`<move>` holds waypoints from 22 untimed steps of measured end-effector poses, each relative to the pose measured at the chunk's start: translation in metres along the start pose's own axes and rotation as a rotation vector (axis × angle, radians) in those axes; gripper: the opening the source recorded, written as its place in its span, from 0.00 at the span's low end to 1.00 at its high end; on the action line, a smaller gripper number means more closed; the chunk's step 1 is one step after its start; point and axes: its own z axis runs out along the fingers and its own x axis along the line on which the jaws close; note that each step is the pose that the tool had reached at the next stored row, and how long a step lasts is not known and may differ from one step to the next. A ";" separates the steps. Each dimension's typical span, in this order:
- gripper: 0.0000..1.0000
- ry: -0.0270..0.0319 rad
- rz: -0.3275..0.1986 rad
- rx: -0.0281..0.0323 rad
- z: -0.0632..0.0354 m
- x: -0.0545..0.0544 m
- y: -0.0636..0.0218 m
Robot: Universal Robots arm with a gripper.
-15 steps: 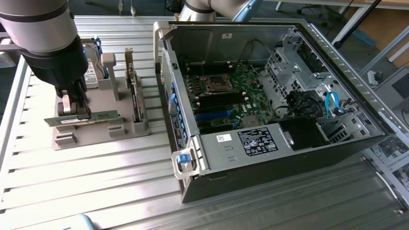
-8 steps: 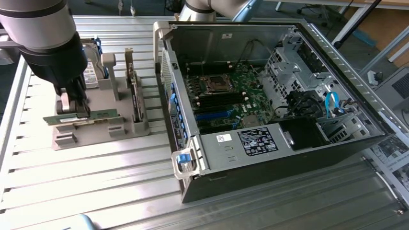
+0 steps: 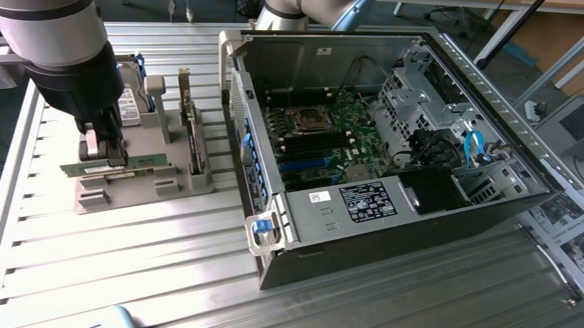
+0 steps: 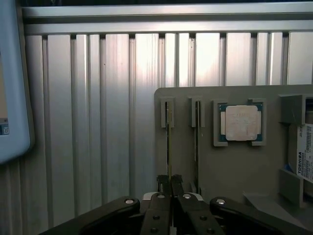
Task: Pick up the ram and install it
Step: 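Pick up the ram and move it above insertion slot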
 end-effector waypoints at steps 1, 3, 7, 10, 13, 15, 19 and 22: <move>0.12 0.0000 0.000 -0.0001 -0.0007 0.000 0.0000; 0.12 0.0001 0.000 -0.0001 -0.0021 0.000 0.0000; 0.12 0.0000 0.000 0.0000 -0.0042 0.000 -0.0001; 0.12 0.0000 0.000 0.0000 -0.0054 0.000 -0.0001; 0.12 0.0001 0.000 -0.0001 -0.0066 0.000 -0.0001; 0.12 0.0001 0.000 -0.0002 -0.0075 0.000 -0.0001; 0.12 0.0000 0.000 0.0000 -0.0092 0.000 -0.0001; 0.12 0.0000 0.000 0.0000 -0.0105 0.000 -0.0001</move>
